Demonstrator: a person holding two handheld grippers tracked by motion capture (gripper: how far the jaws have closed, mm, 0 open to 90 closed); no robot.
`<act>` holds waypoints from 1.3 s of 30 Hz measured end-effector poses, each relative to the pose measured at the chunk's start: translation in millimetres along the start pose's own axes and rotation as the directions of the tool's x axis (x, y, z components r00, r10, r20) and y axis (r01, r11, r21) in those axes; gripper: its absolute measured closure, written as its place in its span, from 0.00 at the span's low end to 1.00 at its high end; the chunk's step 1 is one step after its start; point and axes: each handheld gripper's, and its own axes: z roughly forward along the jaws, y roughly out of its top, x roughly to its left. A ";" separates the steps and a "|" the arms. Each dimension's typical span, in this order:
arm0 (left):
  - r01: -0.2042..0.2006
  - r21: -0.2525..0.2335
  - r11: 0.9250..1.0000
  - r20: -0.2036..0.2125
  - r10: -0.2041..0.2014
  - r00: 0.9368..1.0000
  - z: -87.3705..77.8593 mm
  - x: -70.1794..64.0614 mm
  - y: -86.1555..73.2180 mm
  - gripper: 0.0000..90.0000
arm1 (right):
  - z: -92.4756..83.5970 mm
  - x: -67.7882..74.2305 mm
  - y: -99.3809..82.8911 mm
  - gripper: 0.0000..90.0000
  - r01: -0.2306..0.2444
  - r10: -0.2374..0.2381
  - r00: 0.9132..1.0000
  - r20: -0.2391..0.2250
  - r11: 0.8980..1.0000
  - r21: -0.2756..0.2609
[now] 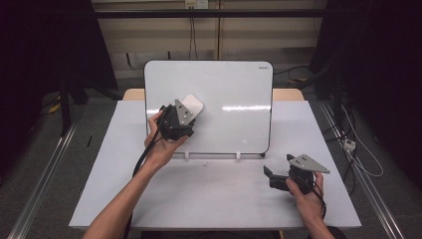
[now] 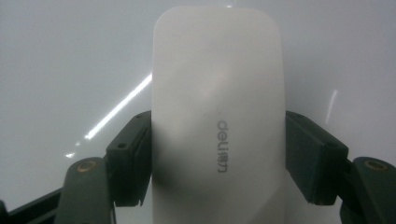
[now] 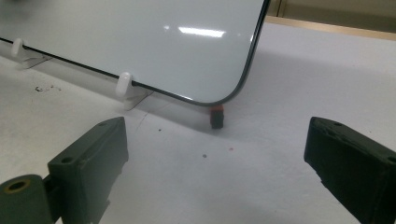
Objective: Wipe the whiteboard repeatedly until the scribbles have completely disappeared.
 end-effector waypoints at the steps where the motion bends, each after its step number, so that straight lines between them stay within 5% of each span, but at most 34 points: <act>1: 0.001 -0.001 1.000 0.002 -0.001 1.000 0.1 0.3 -0.1 0.35 | -0.1 0.1 0.0 0.07 0.000 0.000 1.000 0.000 1.000 0.000; 15: 0.067 -0.020 0.998 0.046 -0.066 0.997 -1.5 7.2 -1.7 0.35 | -0.5 0.1 0.1 0.07 0.000 0.000 1.000 0.000 1.000 -0.002; 35: 0.090 -0.011 0.996 0.043 -0.090 0.995 -5.0 13.2 -6.0 0.35 | 0.3 0.4 0.1 0.07 -0.002 0.002 1.000 0.002 1.000 0.001; 39: 0.109 -0.041 0.993 0.050 -0.107 0.993 -11.2 16.2 -5.3 0.35 | 0.7 0.8 0.3 0.07 -0.002 0.002 1.000 0.001 1.000 0.002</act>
